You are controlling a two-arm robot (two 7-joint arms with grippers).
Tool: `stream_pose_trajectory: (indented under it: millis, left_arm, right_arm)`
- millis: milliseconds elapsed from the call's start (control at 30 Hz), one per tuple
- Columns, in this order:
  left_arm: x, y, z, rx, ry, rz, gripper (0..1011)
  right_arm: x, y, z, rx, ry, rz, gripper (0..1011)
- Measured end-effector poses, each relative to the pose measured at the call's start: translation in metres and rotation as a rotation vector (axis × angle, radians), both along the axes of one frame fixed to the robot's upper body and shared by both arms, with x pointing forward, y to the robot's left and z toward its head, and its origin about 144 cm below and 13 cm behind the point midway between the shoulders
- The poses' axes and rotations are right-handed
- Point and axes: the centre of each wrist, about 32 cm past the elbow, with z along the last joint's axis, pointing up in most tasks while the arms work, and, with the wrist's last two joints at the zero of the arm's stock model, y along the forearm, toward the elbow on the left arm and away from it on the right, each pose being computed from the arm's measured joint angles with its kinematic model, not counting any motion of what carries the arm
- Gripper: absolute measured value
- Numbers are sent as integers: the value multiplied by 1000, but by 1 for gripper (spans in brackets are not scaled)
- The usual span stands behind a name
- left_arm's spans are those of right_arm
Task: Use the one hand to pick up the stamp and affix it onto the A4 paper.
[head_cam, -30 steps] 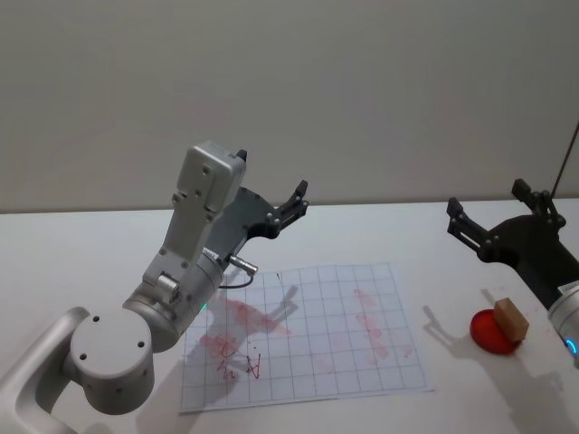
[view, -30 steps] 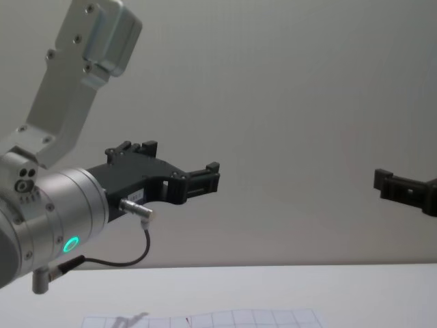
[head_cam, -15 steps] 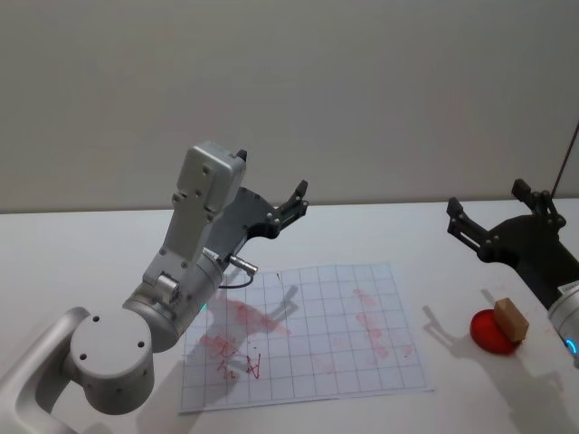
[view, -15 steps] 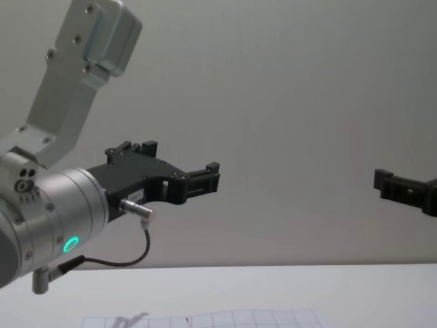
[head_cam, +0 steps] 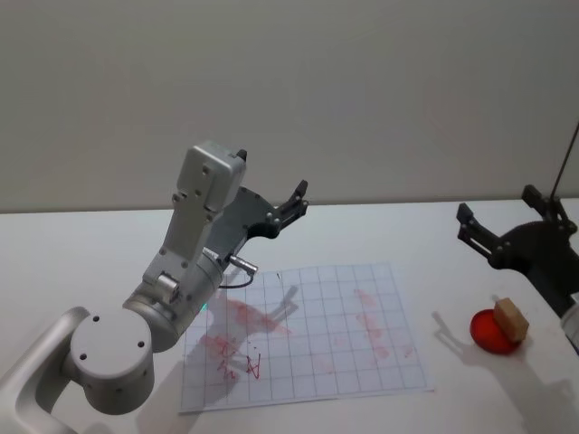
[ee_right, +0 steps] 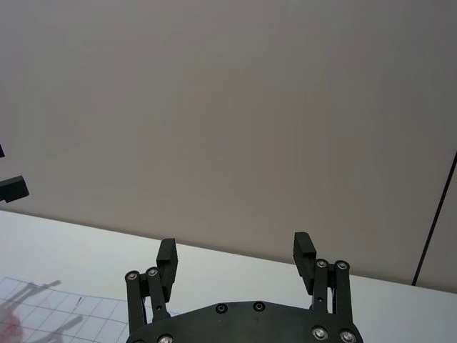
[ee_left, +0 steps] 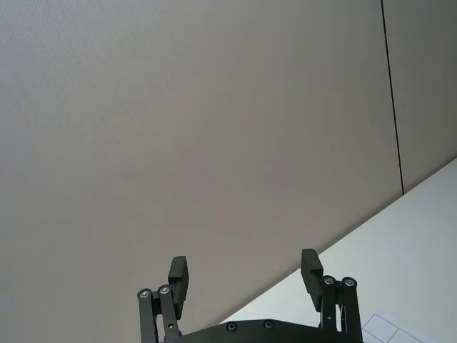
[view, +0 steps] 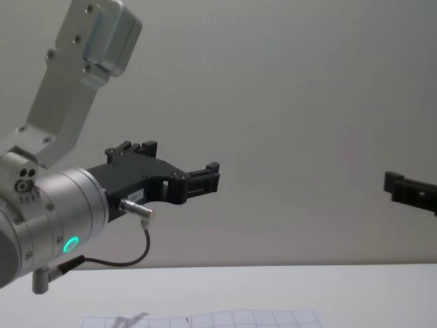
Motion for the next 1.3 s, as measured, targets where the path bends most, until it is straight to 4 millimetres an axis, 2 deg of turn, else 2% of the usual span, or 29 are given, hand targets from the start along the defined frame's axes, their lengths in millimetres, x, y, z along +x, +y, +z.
stream_pose_trajectory:
  millis: [400,733,1300]
  left_arm:
    - [0,0,0,0,0,0,1001]
    - [0,0,0,0,0,0,1001]
    - [0,0,0,0,0,0,1001]
  right_arm:
    - [-22,-17,-3,-8,38,-49,1001]
    - [-43,-32,-10,-50,142,-112,1001]
    - [-43,-39,-25,-143,307,-101,1001]
